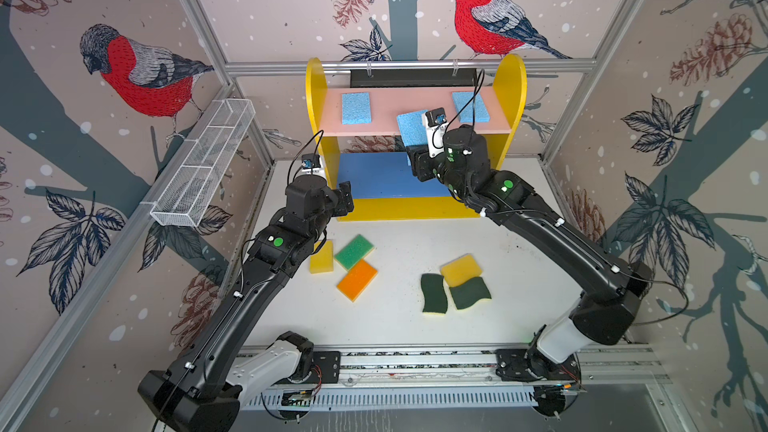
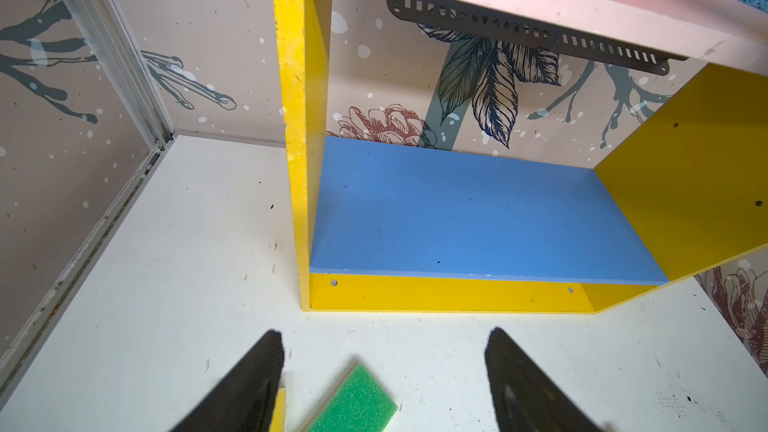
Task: Place and organize the cleaning sponges onto the shelf
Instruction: 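Lift the light-blue sponge with the right gripper up to the pink shelf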
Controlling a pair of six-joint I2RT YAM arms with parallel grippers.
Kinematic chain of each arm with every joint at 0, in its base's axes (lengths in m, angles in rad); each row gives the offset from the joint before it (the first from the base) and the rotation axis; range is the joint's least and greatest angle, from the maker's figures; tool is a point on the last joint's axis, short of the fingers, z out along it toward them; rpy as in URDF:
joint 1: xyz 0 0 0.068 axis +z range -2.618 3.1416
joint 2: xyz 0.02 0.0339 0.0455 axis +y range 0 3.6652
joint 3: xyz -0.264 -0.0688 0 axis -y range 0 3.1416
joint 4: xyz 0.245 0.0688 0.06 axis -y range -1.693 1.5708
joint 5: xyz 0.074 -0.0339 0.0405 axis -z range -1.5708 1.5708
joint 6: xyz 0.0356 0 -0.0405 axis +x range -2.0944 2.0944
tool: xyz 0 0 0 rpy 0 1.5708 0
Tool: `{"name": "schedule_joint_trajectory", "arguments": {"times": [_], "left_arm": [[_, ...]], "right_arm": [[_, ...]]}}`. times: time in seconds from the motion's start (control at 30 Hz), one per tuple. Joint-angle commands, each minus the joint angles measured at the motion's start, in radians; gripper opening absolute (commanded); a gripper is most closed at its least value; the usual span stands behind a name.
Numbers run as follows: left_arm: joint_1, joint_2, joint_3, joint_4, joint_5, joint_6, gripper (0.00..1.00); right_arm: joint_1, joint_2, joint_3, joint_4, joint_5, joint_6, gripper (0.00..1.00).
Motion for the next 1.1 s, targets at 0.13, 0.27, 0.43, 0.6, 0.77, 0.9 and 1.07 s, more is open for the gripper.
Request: {"name": "schedule_joint_trajectory", "arguments": {"times": [0.13,0.27,0.43,0.6,0.77,0.9,1.07], "left_arm": [[0.002,0.003,0.006,0.072,0.009,0.019,0.77],[0.002,0.007,0.008,0.080,0.016,0.020,0.77],[0.002,0.009,-0.003,0.090,0.013,0.024,0.77],[0.002,0.012,-0.012,0.104,0.020,0.022,0.77],[0.002,0.023,-0.007,0.110,0.035,0.026,0.77],[0.003,0.030,-0.006,0.114,0.030,0.032,0.77],[0.004,0.042,-0.002,0.120,0.026,0.041,0.77]], "right_arm": [[-0.035,0.046,0.077,0.081,-0.034,-0.033,0.64],[-0.046,0.078,0.113,0.116,-0.043,-0.035,0.65],[-0.055,0.124,0.162,0.148,-0.047,-0.034,0.66],[-0.066,0.165,0.214,0.162,-0.055,-0.032,0.66],[-0.068,0.192,0.224,0.195,-0.049,-0.043,0.66],[-0.071,0.216,0.245,0.199,-0.028,-0.045,0.66],[-0.075,0.258,0.291,0.200,0.007,-0.058,0.67]]}}
